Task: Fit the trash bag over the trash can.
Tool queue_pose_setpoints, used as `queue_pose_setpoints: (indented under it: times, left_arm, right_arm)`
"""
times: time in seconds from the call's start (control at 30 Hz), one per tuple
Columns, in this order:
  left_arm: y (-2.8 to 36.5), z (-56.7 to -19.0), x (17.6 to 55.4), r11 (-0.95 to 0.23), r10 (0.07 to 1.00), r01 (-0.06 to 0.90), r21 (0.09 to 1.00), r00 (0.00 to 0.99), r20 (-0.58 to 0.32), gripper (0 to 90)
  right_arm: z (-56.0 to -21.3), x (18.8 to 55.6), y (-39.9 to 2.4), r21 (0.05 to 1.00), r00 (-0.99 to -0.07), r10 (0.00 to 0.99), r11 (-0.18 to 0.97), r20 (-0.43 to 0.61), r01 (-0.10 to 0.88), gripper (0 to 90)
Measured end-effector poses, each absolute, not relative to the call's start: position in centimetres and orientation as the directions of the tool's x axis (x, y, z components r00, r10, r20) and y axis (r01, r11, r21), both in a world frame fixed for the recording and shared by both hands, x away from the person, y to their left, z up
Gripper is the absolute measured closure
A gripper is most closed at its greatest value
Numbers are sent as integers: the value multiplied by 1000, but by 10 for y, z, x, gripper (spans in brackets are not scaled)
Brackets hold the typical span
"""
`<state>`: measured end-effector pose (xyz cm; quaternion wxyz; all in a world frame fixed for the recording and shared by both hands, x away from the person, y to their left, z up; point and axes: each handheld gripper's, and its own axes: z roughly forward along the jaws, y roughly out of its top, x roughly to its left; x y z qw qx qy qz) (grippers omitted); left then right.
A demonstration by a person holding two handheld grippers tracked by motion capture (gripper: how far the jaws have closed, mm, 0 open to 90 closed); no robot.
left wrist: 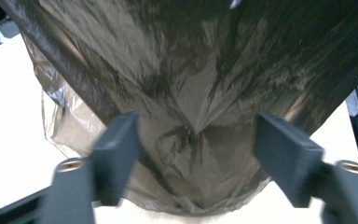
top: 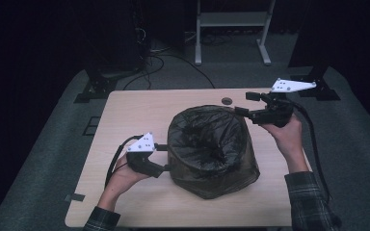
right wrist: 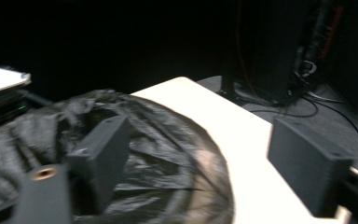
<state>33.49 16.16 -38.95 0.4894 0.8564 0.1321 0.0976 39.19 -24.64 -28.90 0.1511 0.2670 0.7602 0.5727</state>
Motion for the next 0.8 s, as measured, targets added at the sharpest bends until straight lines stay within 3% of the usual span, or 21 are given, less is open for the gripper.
queue_pose_setpoints:
  times: [0.03,0.07,0.2,0.3,0.53,0.8]
  left_arm:
    - [161,-389,335,-482,323,127,867,946,41,193]
    - [160,-390,335,-470,330,126,874,943,42,113]
    - [158,-389,336,-450,342,138,882,939,28,9]
    - [158,-389,336,-437,336,145,888,942,12,0]
    - [158,-389,336,-419,335,148,896,942,1,0]
    - [156,-389,336,-425,327,144,894,945,3,0]
  right_arm:
    - [-287,390,-243,948,-824,562,222,66,228,146]
    - [-284,386,-237,938,-842,539,279,25,206,128]
    - [-278,378,-221,908,-882,471,380,-22,179,101]
    - [-275,375,-213,891,-902,431,421,-31,171,101]
    - [-280,368,-180,747,-953,298,646,-55,159,101]
    - [-300,373,-160,594,-955,291,779,-60,200,101]
